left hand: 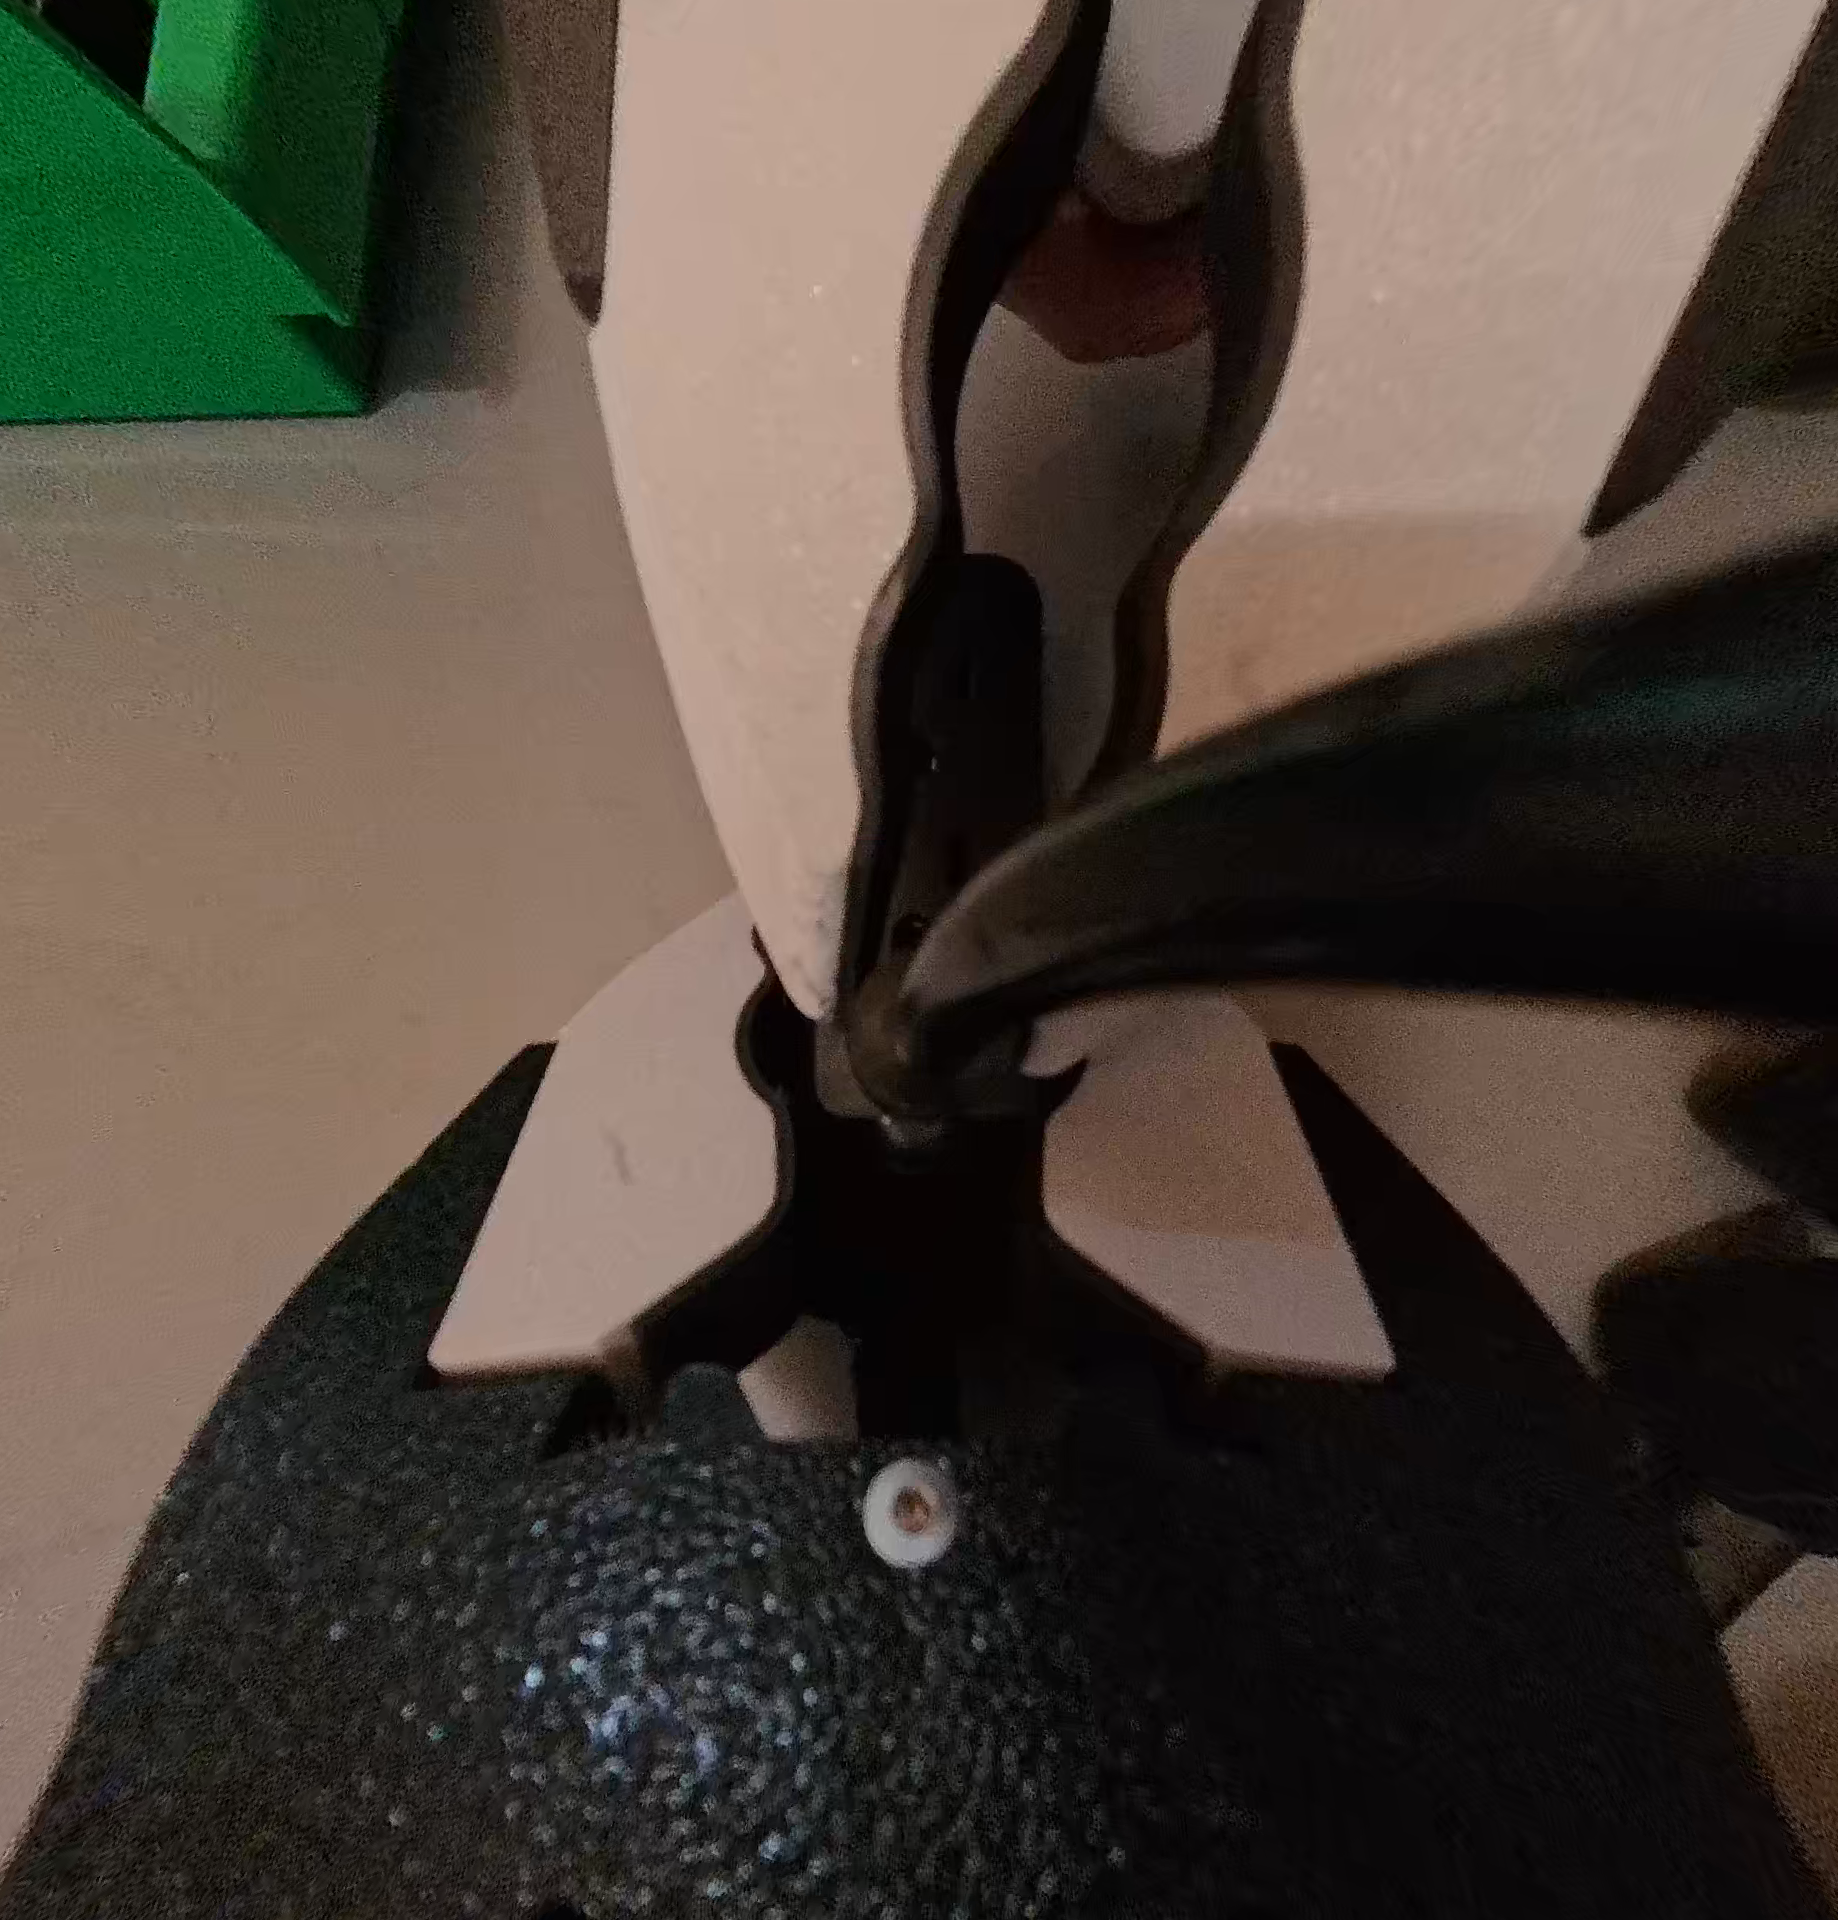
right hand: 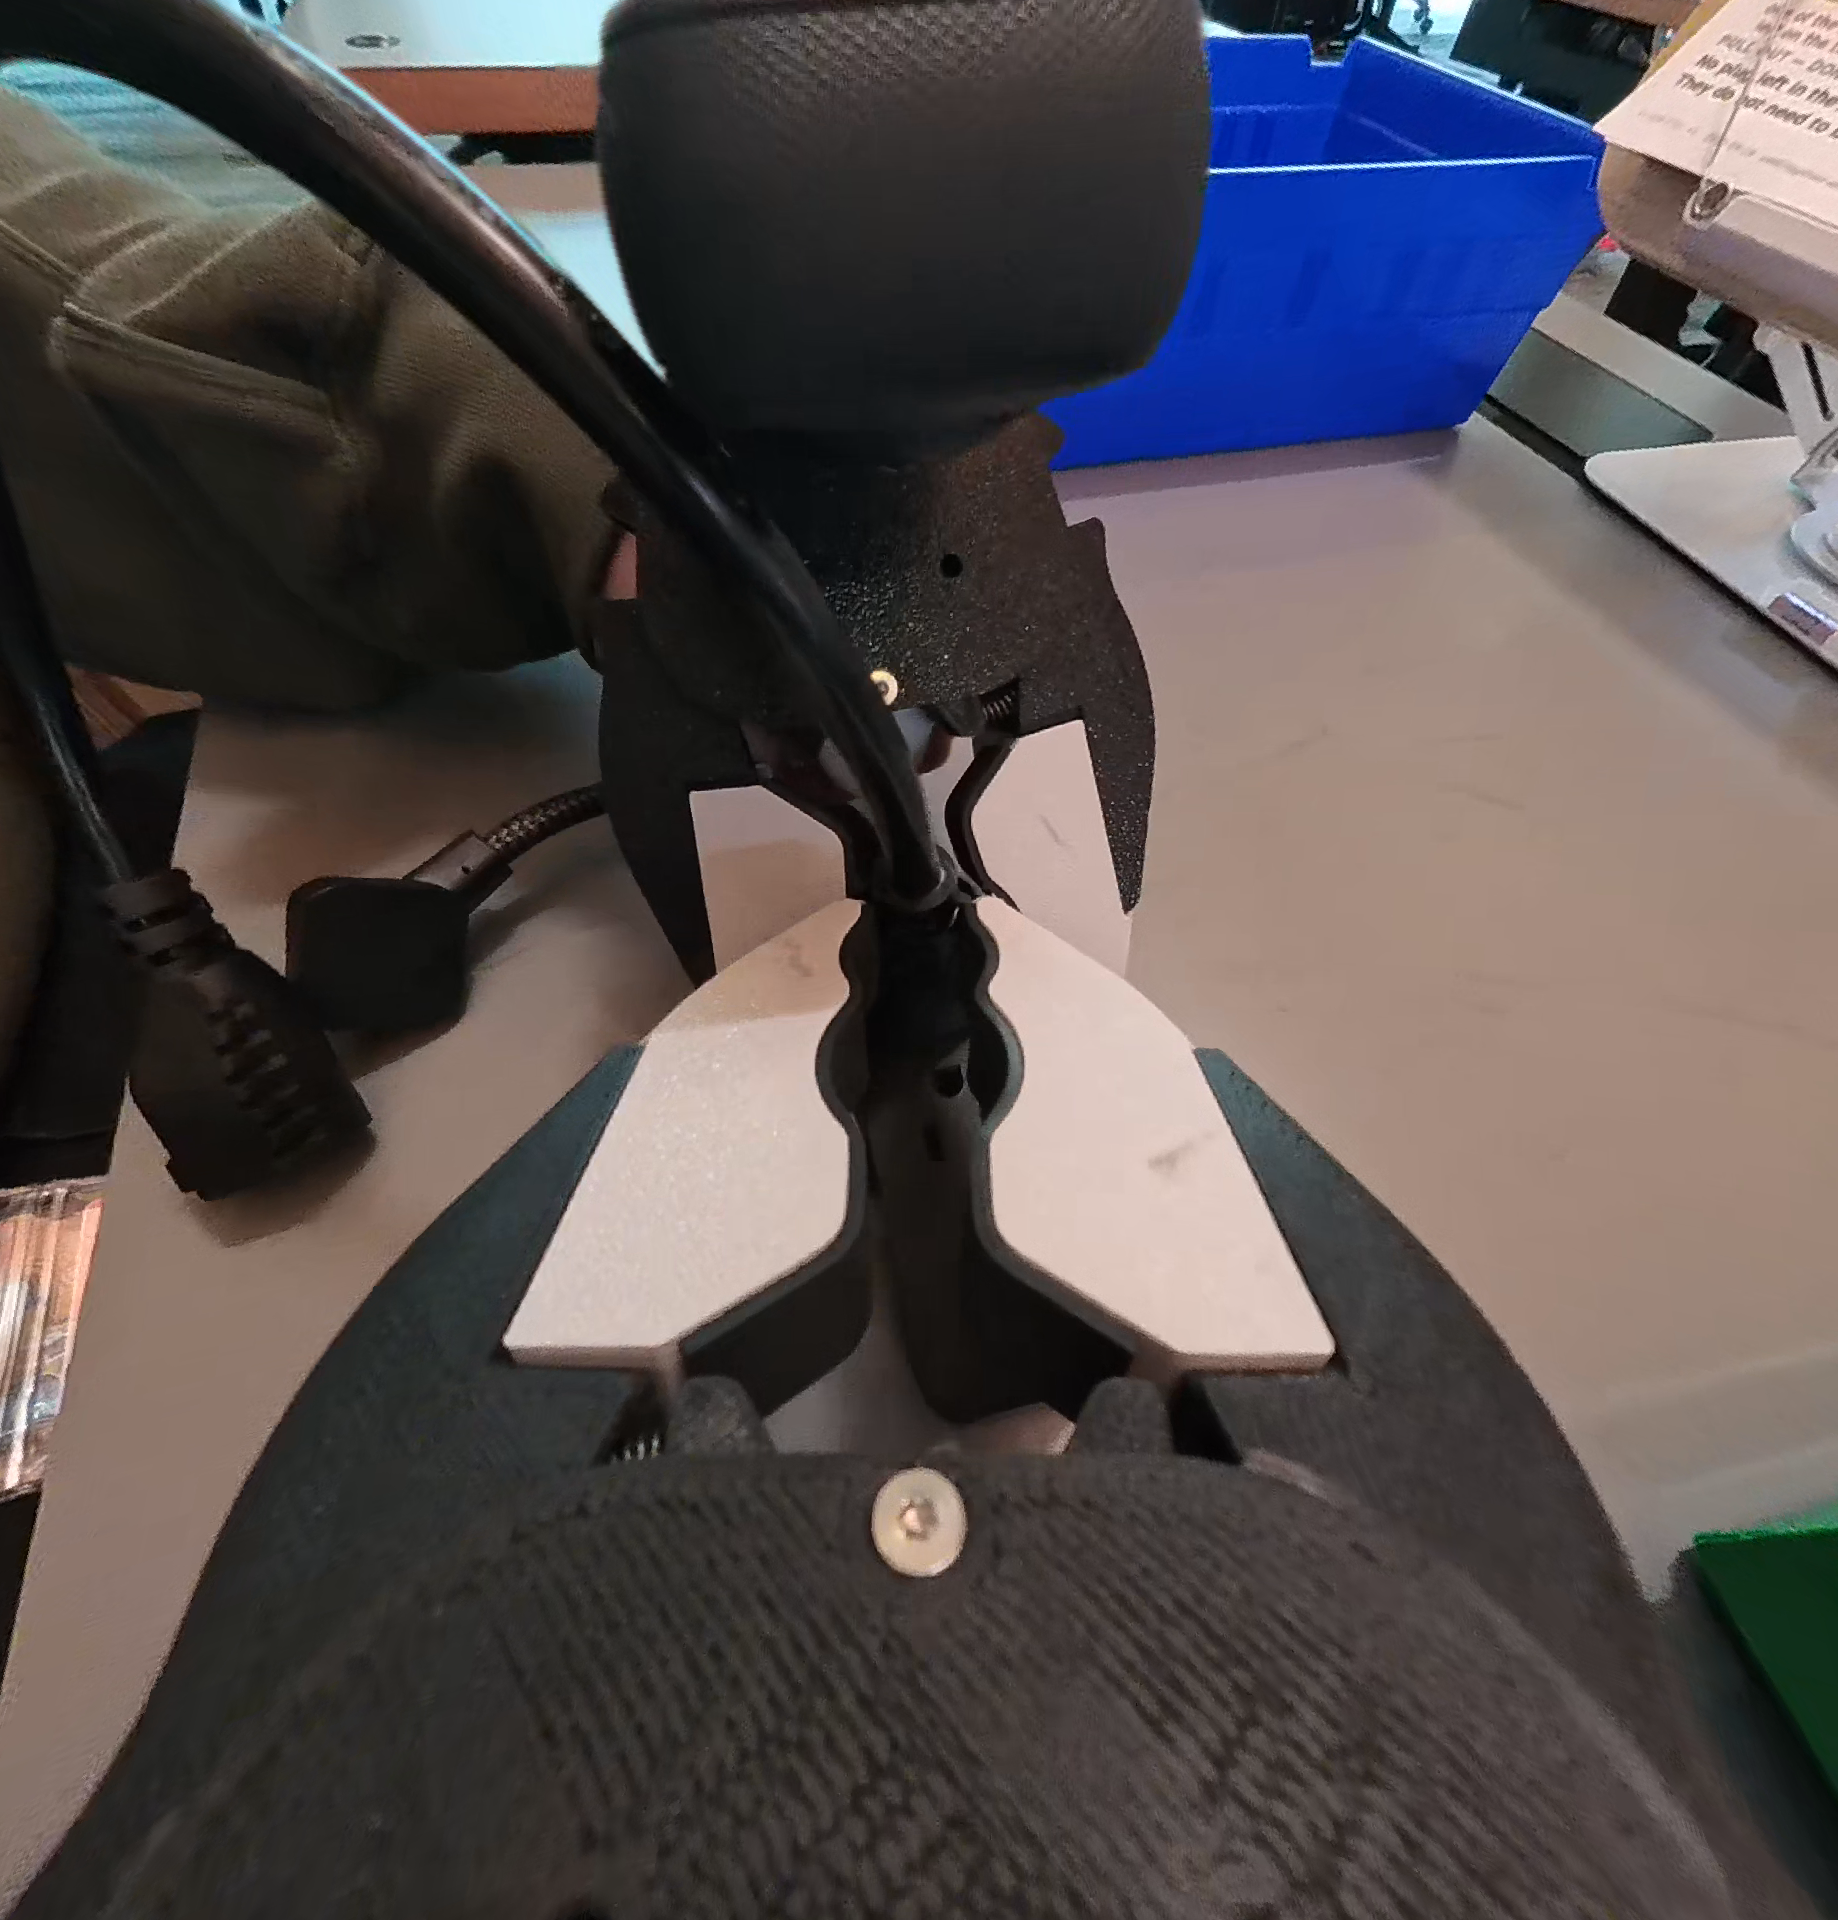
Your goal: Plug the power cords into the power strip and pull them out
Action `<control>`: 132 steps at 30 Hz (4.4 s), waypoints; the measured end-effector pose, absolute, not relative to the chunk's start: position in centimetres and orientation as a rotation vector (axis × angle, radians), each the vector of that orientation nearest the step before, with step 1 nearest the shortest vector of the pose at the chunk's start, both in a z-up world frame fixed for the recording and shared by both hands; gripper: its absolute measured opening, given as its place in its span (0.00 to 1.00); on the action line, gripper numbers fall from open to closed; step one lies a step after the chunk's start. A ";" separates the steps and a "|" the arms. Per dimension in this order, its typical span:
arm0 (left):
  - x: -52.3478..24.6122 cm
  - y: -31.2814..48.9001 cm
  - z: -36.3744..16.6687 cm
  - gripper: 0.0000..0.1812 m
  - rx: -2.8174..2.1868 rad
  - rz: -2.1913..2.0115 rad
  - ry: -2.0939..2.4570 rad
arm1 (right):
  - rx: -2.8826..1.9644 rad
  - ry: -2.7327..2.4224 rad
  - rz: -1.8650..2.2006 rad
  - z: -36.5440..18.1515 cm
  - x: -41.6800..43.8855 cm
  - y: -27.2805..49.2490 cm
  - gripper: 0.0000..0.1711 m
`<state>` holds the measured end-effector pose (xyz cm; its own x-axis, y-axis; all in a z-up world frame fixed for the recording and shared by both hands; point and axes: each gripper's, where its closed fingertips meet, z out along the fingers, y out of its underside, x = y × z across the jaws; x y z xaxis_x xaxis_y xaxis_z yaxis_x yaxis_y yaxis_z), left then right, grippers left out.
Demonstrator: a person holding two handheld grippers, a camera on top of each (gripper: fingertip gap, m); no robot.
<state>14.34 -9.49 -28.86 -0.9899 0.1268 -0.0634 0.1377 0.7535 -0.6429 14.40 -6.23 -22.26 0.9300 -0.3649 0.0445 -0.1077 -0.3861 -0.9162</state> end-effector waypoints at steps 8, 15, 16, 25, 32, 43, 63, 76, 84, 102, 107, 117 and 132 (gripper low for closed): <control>14.5 -9.1 -29.0 0.25 0.168 -1.055 2.960 | -1.938 0.304 -0.340 -22.2 14.6 -5.9 0.09; 14.4 -8.9 -28.9 0.25 0.231 -0.994 2.988 | -1.934 0.317 -0.301 -22.2 14.6 -5.9 0.08; 14.4 -8.7 -28.9 0.25 0.253 -0.964 2.988 | -1.945 0.309 -0.315 -22.2 14.5 -5.8 0.09; 14.8 -6.9 -28.4 0.24 0.309 -0.815 3.000 | -1.968 0.300 -0.329 -22.2 14.6 -5.7 0.09; 14.7 -7.0 -28.4 0.24 0.295 -0.848 2.986 | -1.892 0.299 -0.329 -21.4 14.6 -5.3 0.09; 14.7 -6.9 -28.5 0.24 0.264 -0.845 2.992 | -1.961 0.336 -0.361 -21.8 14.9 -5.1 0.09; 14.3 -7.0 -28.7 0.25 0.119 -0.909 3.009 | -2.075 0.307 -0.302 -21.8 14.0 -4.9 0.09; 14.2 -7.1 -29.1 0.25 0.011 -0.905 3.019 | -1.970 0.463 -0.246 -21.6 14.7 -4.6 0.09; 14.2 -5.3 -28.4 0.25 -0.028 -0.972 2.918 | -2.004 0.509 -0.297 -22.0 14.3 -5.0 0.09; 13.8 -5.3 -28.1 0.23 0.054 -0.909 2.970 | -1.958 0.489 -0.268 -21.9 13.9 -5.1 0.09; 13.6 -5.3 -28.1 0.23 0.013 -0.873 2.975 | -1.982 0.507 -0.279 -21.9 13.7 -5.1 0.09; 13.8 -5.2 -28.2 0.23 -0.076 -0.803 2.974 | -1.870 0.537 -0.240 -21.8 13.8 -5.1 0.09; 13.7 -5.1 -28.1 0.23 -0.148 -0.787 2.982 | -1.818 0.549 -0.190 -21.3 14.0 -4.5 0.09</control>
